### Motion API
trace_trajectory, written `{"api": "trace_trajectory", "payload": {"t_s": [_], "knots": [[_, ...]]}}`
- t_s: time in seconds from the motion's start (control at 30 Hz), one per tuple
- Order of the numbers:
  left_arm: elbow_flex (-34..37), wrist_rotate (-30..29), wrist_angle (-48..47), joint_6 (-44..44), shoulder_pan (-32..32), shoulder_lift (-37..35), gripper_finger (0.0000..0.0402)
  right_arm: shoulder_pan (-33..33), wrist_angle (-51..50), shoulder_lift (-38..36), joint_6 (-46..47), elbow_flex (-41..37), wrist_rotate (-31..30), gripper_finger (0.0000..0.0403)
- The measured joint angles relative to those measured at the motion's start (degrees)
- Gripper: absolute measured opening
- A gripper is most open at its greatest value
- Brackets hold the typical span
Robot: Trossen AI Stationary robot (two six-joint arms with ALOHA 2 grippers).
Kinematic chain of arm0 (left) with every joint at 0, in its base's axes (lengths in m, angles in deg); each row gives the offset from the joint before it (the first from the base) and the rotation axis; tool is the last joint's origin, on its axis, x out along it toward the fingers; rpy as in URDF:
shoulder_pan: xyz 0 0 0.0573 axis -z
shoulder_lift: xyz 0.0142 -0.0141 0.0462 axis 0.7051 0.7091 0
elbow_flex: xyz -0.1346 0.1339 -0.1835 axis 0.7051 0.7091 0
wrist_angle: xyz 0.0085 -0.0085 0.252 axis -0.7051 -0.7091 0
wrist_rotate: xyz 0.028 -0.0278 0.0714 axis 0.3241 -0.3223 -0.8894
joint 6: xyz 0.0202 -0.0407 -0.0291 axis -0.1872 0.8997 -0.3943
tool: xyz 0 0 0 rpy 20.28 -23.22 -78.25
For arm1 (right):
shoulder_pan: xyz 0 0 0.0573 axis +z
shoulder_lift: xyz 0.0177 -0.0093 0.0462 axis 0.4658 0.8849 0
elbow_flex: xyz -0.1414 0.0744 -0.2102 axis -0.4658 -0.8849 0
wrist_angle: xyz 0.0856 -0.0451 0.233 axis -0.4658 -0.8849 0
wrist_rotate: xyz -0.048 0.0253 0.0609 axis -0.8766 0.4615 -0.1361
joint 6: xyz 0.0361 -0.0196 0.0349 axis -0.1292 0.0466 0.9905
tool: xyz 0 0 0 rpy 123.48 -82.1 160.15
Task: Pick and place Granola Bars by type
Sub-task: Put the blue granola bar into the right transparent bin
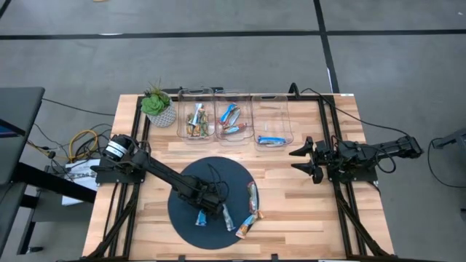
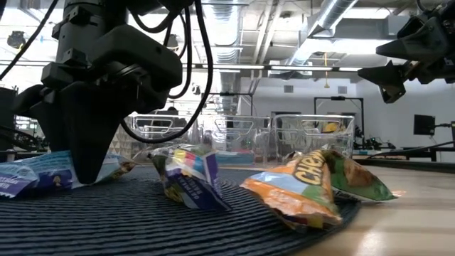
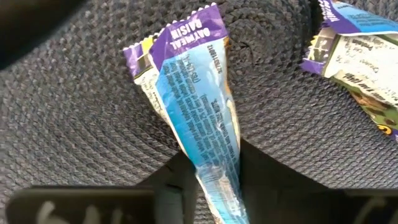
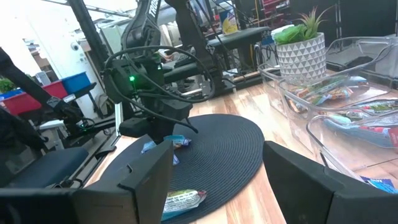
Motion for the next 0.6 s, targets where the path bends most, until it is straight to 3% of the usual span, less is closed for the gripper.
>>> {"api": "trace_trajectory", "payload": {"t_s": [0.27,0.6], "knots": [[0.1,-1.7,2.5,-2.6,-0.3,-2.7,0.0039,0.0,0.0,0.0,0.0,0.0,0.0,0.0244],[0.1,-10.8,5.9,-8.3,-3.2,-13.6,0.0039,0.0,0.0,0.0,0.0,0.0,0.0,0.0244]]}}
